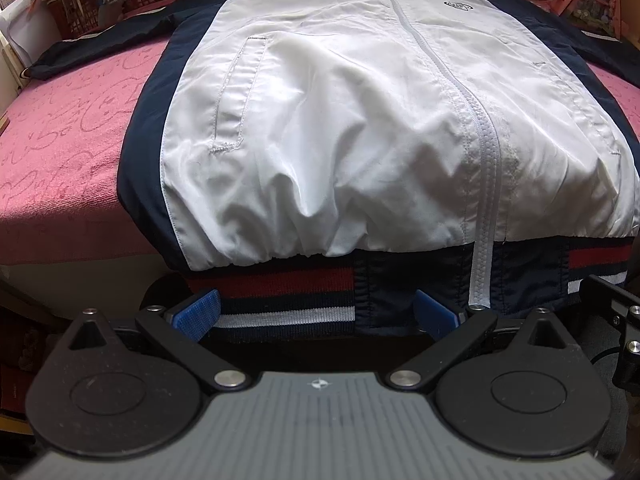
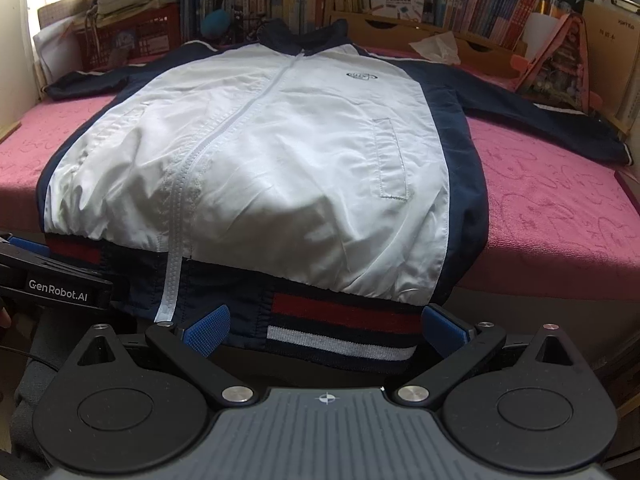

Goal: Fold clothes
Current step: 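Pull the held hem band toward both tools to straighten the body, then open both tools and release the hem band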

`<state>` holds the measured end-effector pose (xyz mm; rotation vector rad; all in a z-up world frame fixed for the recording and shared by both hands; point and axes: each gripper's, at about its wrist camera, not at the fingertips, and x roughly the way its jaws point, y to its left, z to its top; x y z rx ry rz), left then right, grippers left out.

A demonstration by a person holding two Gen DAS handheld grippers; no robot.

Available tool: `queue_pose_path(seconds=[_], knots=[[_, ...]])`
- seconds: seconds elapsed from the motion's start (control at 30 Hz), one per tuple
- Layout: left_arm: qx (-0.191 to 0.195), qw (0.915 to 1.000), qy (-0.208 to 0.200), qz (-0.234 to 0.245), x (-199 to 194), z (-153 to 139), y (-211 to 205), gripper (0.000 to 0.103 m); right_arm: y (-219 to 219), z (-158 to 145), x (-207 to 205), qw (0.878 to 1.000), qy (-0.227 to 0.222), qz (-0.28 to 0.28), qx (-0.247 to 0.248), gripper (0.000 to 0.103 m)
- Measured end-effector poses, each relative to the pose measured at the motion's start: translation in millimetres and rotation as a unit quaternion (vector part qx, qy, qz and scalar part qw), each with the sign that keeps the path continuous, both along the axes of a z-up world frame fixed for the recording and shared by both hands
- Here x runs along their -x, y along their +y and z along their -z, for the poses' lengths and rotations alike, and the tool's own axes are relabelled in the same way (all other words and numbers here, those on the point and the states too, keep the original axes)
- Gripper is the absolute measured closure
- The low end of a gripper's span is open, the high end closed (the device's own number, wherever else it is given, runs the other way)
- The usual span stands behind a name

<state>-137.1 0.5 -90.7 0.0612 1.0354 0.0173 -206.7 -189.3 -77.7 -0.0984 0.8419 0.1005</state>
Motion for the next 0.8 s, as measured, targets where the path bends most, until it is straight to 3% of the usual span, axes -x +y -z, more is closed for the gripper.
queue_pose_path(seconds=[0.23, 0.47, 0.63, 0.7, 0.8], knots=[[-0.002, 1.0, 0.004, 0.001, -5, 1, -1, 0.0, -4, 0, -4, 1.0, 0.003, 0.017, 0.009, 0.0], [0.002, 1.0, -0.005, -0.003, -9, -6, 0, 0.0, -36, -15, -18, 0.997, -0.06, 0.031, -0.024, 0.0], [0.015, 0.9967, -0.077, -0.021, -20, -36, 13, 0.0, -59, -26, -28, 0.992, -0.106, 0.04, -0.048, 0.0], [0.014, 0.9933, -0.109, -0.035, -30, -47, 19, 0.0, -93, -35, -47, 0.984, -0.136, 0.081, -0.077, 0.0], [0.015, 0.9894, -0.134, -0.054, -55, -54, 26, 0.0, -167, -39, -92, 0.959, -0.18, 0.169, -0.14, 0.0]])
